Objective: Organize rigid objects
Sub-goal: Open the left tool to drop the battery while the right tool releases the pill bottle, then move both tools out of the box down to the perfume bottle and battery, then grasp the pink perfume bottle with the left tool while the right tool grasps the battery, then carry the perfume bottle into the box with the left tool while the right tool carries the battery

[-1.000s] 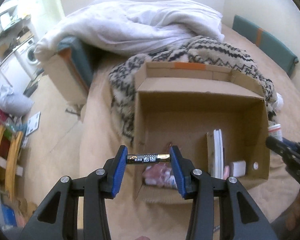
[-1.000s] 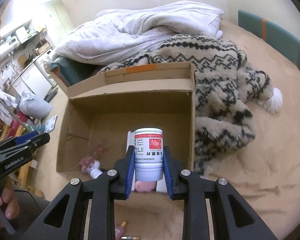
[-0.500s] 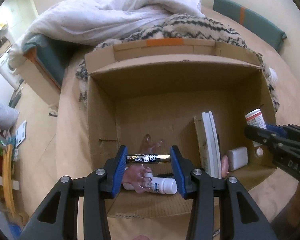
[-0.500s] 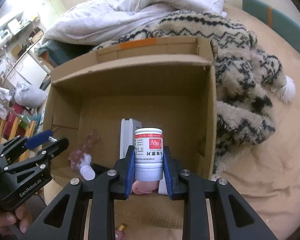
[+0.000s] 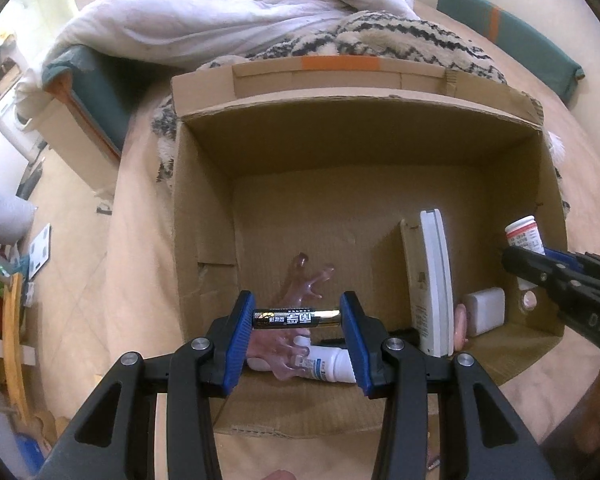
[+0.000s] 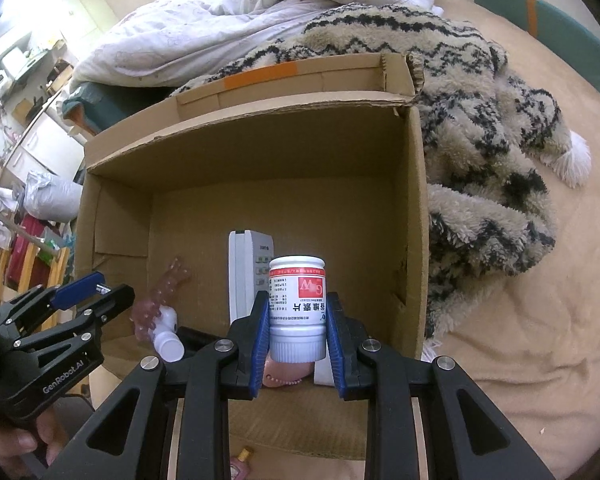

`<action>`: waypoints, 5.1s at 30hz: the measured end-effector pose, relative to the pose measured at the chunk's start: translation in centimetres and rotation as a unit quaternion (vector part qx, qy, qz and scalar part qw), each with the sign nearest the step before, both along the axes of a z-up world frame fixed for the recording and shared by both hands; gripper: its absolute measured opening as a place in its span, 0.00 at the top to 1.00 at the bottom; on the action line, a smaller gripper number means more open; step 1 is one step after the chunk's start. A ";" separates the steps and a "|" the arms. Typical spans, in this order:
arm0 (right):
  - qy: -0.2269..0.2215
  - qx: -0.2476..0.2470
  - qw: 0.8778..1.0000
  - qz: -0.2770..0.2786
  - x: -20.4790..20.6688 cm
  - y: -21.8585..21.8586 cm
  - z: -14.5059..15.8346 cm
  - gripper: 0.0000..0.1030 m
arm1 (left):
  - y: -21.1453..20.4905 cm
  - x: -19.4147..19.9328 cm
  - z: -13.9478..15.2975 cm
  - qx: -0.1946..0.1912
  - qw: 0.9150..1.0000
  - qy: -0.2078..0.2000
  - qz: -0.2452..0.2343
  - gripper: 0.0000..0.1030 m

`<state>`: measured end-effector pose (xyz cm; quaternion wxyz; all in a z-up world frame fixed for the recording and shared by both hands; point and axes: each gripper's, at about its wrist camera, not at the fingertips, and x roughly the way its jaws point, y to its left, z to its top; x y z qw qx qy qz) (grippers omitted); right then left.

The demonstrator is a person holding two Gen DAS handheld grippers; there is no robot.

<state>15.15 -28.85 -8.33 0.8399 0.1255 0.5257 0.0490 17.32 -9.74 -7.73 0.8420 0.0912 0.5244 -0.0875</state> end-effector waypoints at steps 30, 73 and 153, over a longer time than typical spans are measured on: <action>-0.044 0.028 0.999 -0.001 -1.0 -0.4 2.0 0.30 | 0.9 -1.4 2.3 -0.028 0.999 -0.025 -0.005 0.21; 0.118 0.035 0.990 -0.075 -12.3 -1.9 -5.7 0.30 | -5.4 -11.5 -9.7 0.006 0.974 0.188 -0.124 0.60; -0.133 0.000 0.991 -0.019 -9.4 -1.3 8.0 0.56 | 6.3 -6.4 6.9 -0.042 0.995 -0.044 0.072 0.78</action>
